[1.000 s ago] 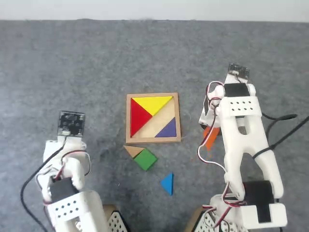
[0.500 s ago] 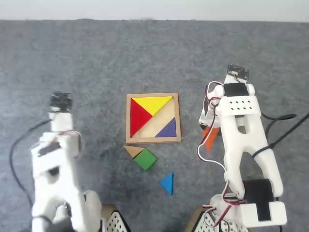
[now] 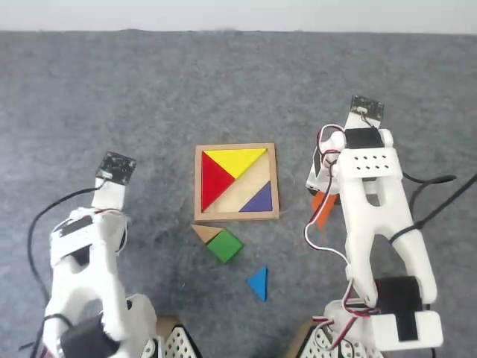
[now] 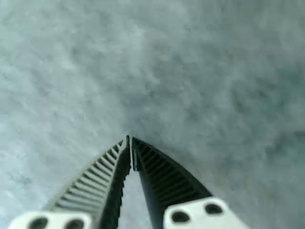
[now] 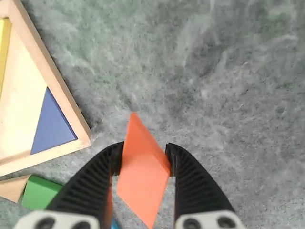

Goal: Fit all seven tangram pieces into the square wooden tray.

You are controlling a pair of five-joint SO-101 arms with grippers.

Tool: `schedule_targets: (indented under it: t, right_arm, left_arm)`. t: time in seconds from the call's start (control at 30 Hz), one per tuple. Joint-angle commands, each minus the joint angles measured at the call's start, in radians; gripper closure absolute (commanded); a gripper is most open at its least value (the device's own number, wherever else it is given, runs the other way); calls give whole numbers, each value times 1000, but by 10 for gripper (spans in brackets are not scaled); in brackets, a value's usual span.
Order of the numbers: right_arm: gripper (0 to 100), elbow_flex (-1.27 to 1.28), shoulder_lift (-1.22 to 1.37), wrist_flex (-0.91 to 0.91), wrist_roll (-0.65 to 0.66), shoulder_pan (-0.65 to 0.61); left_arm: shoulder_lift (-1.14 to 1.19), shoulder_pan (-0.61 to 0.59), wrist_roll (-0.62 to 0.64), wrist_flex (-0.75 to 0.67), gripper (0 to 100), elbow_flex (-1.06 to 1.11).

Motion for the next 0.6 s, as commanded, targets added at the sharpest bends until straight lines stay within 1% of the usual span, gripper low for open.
schedule_targets:
  t: [0.0,0.1,0.2,0.27,0.33,0.43,0.57]
  right_arm:
    - [991,-49,-18,-1,14,1]
    - [991,-49,-18,-1,14,-2]
    - [991,-49,-19,-1,14,-2]
    - [991,-49,-19,-1,14,-1]
    - [991,-49,-19,1,15,-1]
    - [991,-49,-19,1,15,-1]
    - [991,-49,-19,-2,15,-2]
  left_arm:
    - [2,-41,-26,160,991,-88]
    - [80,-41,-57,141,991,-59]
    - [91,-71,-83,219,991,-71]
    - [89,-75,-144,265,991,-42]
    - [77,-91,-167,293,991,-19]
    - [5,-138,-189,311,991,44]
    - [-184,-186,-325,334,991,147]
